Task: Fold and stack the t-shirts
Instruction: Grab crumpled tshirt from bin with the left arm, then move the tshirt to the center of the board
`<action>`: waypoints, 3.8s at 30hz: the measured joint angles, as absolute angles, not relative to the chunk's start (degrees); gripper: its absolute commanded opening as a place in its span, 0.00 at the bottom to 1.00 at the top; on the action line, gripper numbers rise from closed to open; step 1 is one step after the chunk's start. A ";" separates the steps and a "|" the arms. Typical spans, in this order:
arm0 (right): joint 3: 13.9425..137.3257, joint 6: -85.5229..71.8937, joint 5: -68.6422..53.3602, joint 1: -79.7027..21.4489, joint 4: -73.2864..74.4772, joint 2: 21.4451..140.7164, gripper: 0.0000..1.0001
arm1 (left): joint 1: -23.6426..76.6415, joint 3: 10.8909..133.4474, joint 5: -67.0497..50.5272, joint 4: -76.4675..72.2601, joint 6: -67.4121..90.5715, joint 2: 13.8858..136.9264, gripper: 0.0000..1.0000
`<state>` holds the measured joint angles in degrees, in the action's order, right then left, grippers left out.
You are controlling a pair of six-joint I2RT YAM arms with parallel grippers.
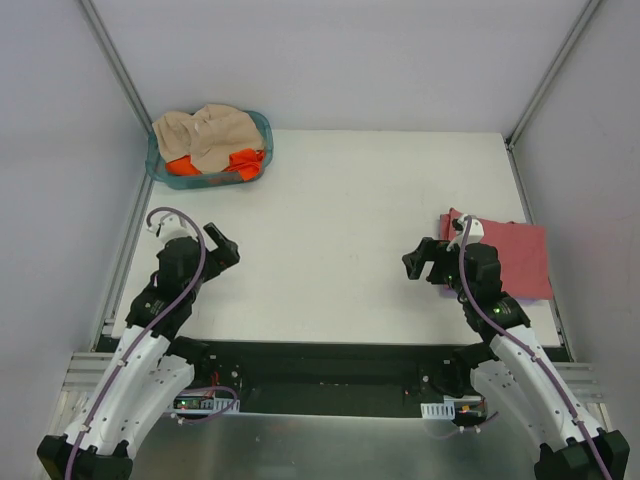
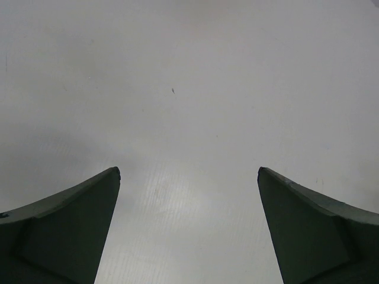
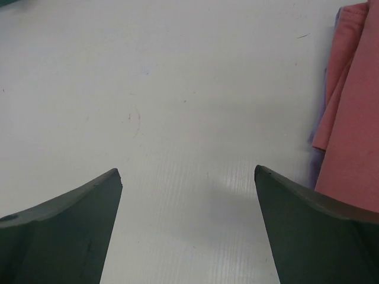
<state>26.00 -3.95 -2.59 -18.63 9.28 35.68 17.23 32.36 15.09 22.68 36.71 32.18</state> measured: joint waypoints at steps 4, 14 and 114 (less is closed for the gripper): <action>25.98 -4.19 -2.81 -18.63 9.21 35.68 0.96 | 17.21 34.48 16.95 22.83 36.77 34.20 0.99; 25.61 -5.91 -2.81 -18.63 8.19 36.38 0.96 | 16.27 50.06 22.76 21.39 35.00 52.18 0.99; 28.14 -6.09 -5.65 -27.90 11.22 45.08 0.96 | 3.79 31.07 3.18 20.73 41.65 47.64 0.99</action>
<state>28.14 -6.09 -5.65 -27.90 11.22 45.08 3.79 31.07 3.18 20.73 41.65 47.64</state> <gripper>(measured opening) 0.960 0.990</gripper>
